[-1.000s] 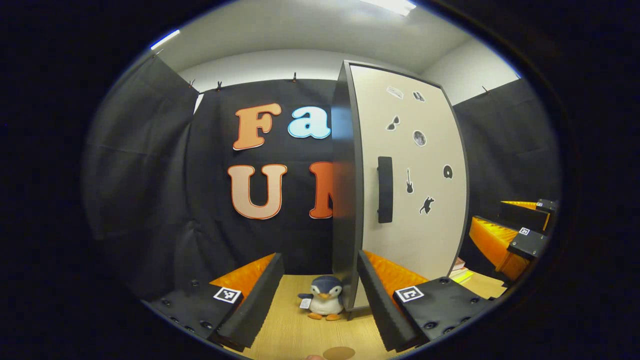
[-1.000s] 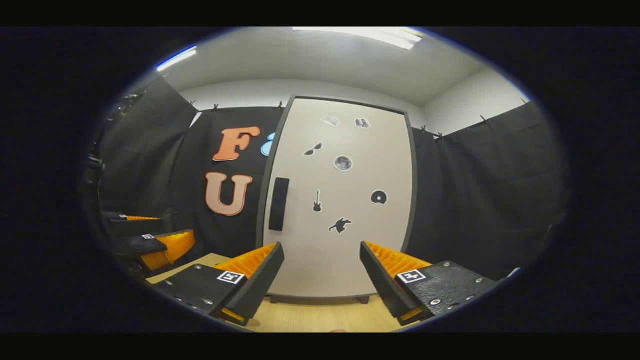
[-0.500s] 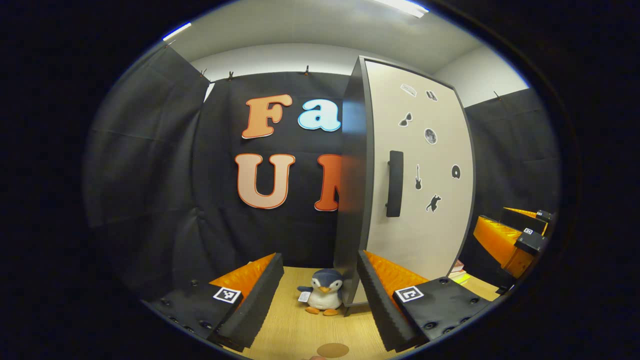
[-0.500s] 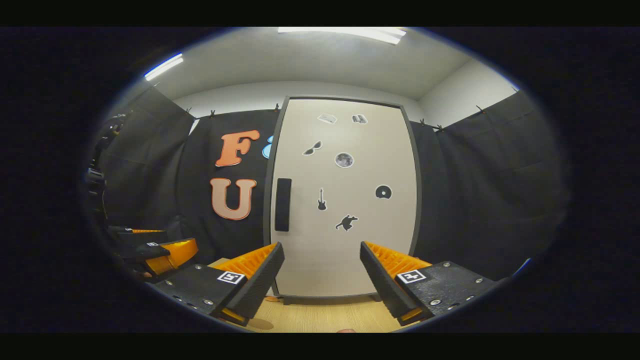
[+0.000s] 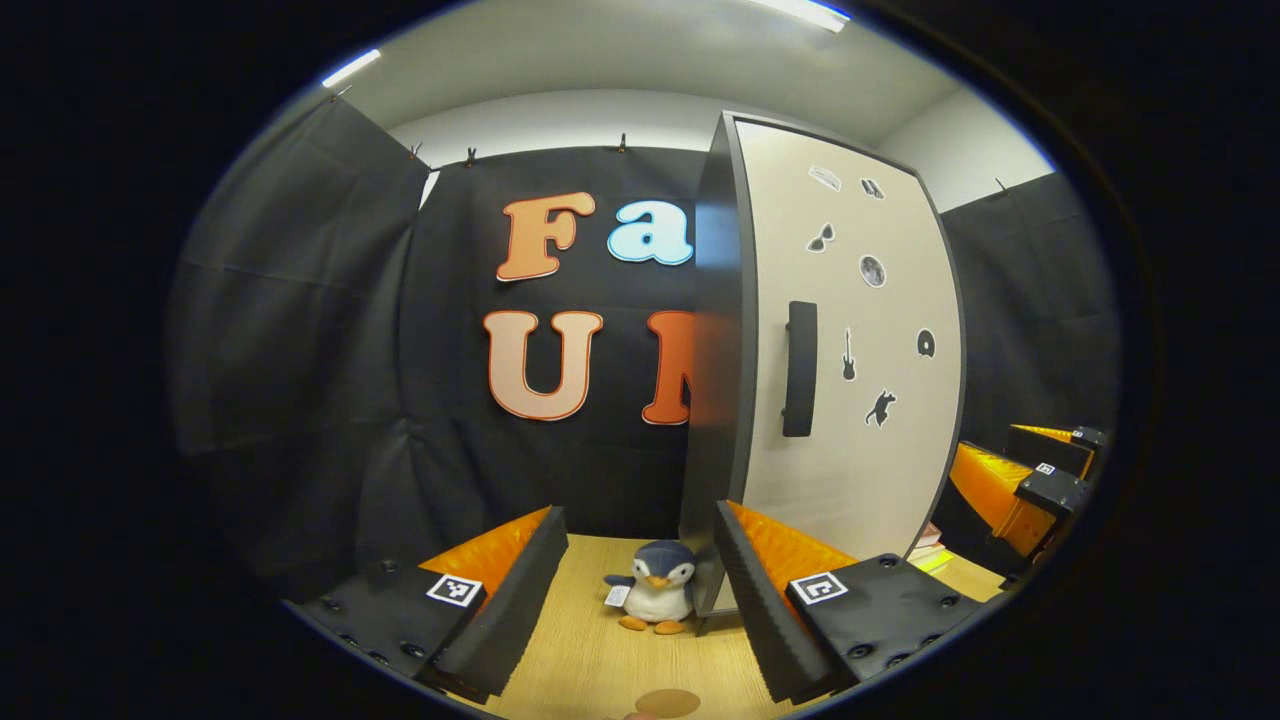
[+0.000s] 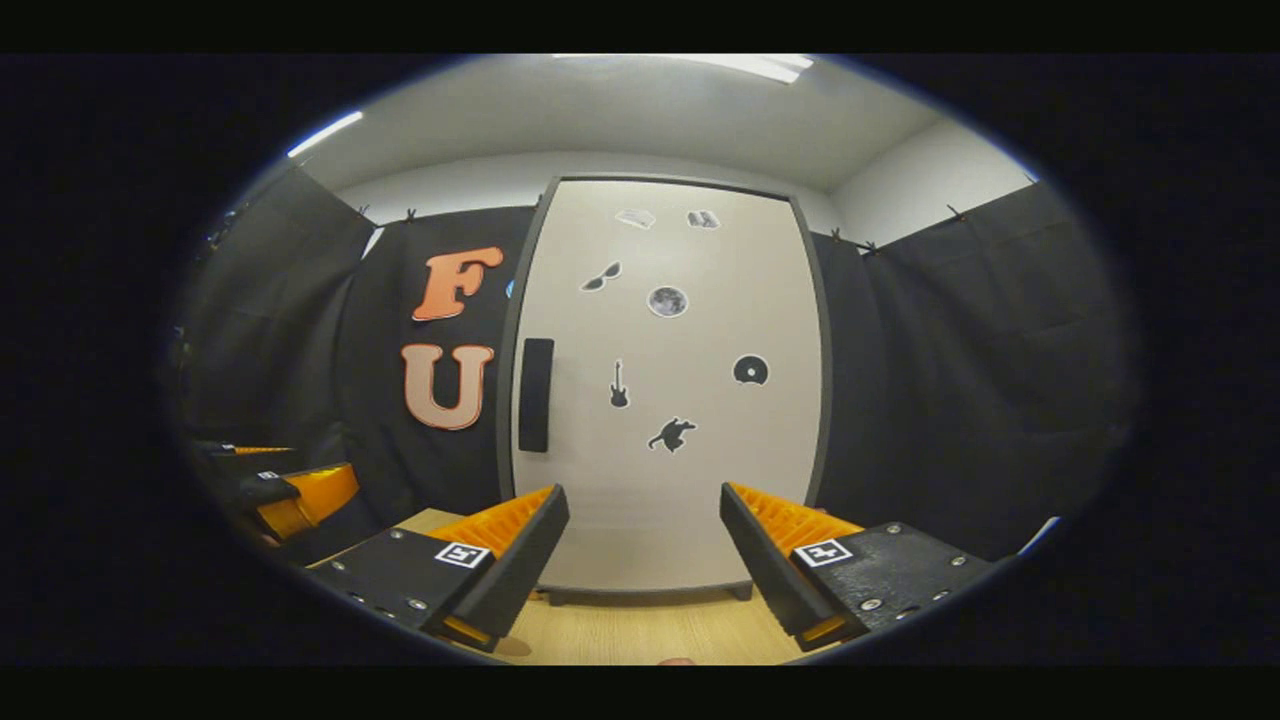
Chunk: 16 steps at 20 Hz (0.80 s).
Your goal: Open the cabinet door with the right hand, grasp the bottle in the cabinet with the left hand and place it on the coaster, then close the cabinet door with the right hand.
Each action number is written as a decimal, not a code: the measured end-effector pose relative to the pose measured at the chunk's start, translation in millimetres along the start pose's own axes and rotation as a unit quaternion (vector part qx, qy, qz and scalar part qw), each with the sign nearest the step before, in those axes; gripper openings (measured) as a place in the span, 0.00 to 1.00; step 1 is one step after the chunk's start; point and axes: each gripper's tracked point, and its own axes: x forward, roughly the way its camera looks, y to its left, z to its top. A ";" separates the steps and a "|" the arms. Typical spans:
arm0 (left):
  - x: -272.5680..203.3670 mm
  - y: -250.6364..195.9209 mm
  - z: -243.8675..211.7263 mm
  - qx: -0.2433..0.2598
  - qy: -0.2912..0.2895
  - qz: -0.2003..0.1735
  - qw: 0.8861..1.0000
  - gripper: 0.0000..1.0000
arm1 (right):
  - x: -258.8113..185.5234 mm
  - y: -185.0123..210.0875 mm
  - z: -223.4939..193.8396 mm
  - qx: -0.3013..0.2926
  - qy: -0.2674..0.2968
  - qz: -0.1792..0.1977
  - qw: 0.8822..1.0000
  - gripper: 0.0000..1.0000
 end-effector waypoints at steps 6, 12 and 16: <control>6.7 5.9 -0.5 0.002 0.003 0.001 1.000 0.99 | 25.5 28.6 8.1 0.008 -0.005 0.026 1.000 0.95; 16.9 20.1 0.0 -0.002 0.003 0.005 1.000 0.99 | 66.3 71.4 24.1 0.014 -0.019 0.060 0.998 0.95; 29.1 28.8 -2.4 0.003 0.004 0.003 1.000 0.99 | 94.5 91.7 21.5 0.035 -0.008 0.072 0.997 0.95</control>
